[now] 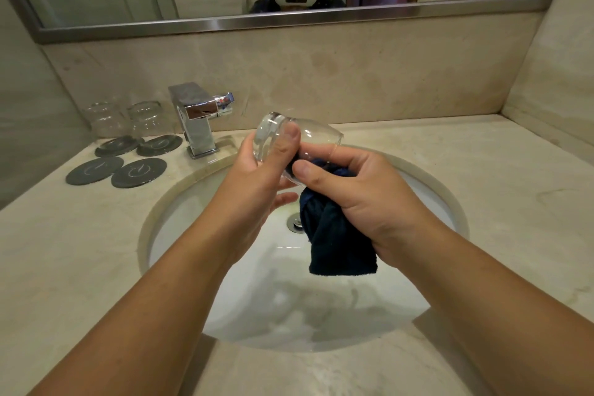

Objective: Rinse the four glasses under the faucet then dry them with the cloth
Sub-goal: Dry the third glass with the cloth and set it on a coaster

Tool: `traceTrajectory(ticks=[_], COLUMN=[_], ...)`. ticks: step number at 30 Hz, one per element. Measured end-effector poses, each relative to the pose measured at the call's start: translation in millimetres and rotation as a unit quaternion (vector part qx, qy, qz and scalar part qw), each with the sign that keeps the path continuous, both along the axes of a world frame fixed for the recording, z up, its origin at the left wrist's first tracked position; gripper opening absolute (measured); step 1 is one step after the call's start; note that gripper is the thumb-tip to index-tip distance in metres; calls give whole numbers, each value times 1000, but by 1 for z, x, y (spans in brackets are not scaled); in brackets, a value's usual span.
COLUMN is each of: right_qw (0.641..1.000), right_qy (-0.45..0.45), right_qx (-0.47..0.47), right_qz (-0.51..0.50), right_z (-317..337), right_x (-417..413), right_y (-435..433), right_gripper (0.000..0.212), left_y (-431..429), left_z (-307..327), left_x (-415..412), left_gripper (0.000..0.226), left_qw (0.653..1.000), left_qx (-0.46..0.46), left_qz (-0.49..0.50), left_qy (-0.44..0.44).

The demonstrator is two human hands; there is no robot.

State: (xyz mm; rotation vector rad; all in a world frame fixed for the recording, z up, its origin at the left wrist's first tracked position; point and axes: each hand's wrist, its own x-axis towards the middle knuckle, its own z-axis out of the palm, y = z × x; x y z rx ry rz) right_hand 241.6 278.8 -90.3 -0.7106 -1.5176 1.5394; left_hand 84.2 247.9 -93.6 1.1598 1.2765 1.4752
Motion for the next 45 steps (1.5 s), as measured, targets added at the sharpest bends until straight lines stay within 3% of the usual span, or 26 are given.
traceTrajectory(ticks=[4,9,15,19,29,35,39,45], right_qw=[1000,991,991,994,984,991,998,993], right_qy=[5,50,70,57,78,83,50,63], right_qx=[-18,-101,-109,-87,-140,-101,-28,-90], right_qz=[14,70,44,26,80,26,-17,39], right_z=[1,3,6,4,7,8,8,12], right_x=[1,4,4,2,3,1,1,3], right_y=[2,5,4,2,3,1,-1,0], right_gripper=[18,37,37,31,47,37,16,34], left_y=[2,0,4,7,2,4,4,0], left_z=[-1,1,0,-3,3,2,1,5], left_x=[-3,-1,-5,-7,-6,-5,-4,-1], left_gripper=[87,102,93,102,91,90,86,83], left_qw=[999,998,998,999,997,998,999,995], left_qx=[26,37,41,28,57,24,16,56], left_qz=[39,47,22,11,18,0,31,65], left_qy=[9,-2,-41,-27,-58,-51,-35,-50])
